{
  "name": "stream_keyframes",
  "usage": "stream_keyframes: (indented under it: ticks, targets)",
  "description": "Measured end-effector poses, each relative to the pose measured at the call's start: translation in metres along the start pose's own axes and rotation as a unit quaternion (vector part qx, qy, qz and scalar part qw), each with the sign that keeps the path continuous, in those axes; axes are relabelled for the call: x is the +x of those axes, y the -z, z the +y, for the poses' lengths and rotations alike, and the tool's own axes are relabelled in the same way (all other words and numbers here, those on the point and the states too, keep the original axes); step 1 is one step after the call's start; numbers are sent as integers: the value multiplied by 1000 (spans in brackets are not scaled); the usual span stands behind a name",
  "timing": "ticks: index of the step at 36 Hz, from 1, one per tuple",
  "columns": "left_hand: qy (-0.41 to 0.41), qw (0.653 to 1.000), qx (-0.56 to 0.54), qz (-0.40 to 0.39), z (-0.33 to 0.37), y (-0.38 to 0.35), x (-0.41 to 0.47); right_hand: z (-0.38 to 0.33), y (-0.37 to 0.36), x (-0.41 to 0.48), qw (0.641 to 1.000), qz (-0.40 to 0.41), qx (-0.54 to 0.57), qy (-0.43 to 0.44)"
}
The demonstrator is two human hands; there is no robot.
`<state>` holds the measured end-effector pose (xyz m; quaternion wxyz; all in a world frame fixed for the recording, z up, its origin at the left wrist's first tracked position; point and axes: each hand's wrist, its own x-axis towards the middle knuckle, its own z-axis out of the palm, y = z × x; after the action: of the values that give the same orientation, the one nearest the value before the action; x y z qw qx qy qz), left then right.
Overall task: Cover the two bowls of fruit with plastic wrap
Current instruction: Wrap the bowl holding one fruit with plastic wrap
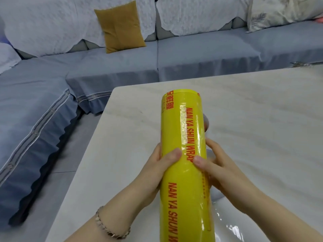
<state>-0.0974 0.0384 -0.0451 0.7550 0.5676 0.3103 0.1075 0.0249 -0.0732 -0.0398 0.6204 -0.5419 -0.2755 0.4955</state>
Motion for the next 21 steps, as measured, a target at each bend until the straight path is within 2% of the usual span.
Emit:
stream_keyframes:
  ticks: [3, 5, 7, 9, 12, 16, 21]
  targets:
    - [19, 999, -30, -1, -8, -6, 0, -4, 2, -3, 999, -5, -32, -15]
    - [44, 998, -49, 0, -10, -9, 1, -6, 3, -3, 995, 12, -93, -22]
    - [49, 998, -50, 3, -9, -10, 1, -5, 6, 0, 979, 65, -195, 6]
    - [33, 999, -15, 21, -8, -8, 2, -5, 12, 4, 945, 142, -290, 50]
    - [3, 998, 41, 40, -5, -5, 0, -15, 21, 8, 934, 225, -251, 118]
    - [5, 996, 70, 47, -3, -3, -7, -28, 21, 13, 941, 219, -187, 175]
    - [4, 994, 85, 64, -4, -5, -13, -22, 16, 18, 942, 234, -166, 174]
